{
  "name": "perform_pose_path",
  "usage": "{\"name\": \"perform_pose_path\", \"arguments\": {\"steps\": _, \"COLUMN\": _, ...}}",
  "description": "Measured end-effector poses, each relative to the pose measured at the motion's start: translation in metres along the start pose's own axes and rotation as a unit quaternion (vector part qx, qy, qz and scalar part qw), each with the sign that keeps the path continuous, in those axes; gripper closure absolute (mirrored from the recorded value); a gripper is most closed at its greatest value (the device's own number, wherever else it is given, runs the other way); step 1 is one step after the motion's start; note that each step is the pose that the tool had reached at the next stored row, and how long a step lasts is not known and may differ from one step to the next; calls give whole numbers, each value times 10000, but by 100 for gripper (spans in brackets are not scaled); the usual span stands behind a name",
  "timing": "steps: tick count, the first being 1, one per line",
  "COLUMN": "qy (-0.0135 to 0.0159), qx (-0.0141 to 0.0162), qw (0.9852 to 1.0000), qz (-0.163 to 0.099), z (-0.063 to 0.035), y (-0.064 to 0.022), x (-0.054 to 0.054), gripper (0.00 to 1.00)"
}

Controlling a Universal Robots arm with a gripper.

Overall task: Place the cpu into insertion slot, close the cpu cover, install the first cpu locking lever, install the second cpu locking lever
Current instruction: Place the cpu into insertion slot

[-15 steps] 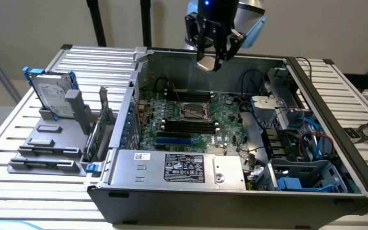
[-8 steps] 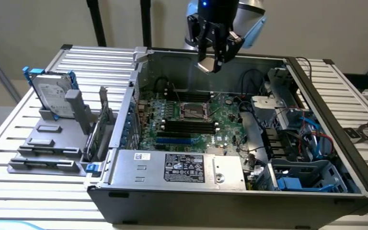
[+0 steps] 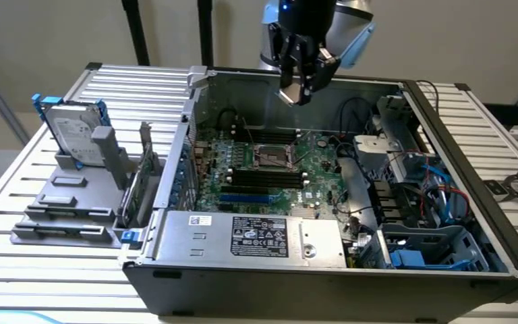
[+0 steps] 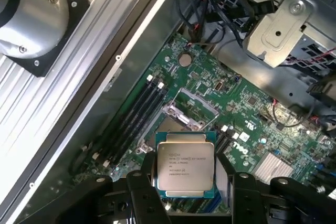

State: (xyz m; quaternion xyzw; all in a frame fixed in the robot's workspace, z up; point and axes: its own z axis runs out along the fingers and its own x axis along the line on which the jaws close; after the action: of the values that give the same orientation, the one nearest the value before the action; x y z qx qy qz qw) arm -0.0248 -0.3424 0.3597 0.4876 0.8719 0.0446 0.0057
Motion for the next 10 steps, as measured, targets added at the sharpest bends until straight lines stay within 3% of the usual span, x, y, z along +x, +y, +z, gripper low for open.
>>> {"name": "perform_pose_path", "arguments": {"steps": 5, "qy": -38, "qx": -15, "qw": 9990, "qz": 453, "z": 28, "y": -3, "x": -1, "gripper": 45}}
{"name": "perform_pose_path", "arguments": {"steps": 10, "qy": -76, "qx": -31, "qw": 9958, "qz": 908, "z": 65, "y": -6, "x": -2, "gripper": 45}}
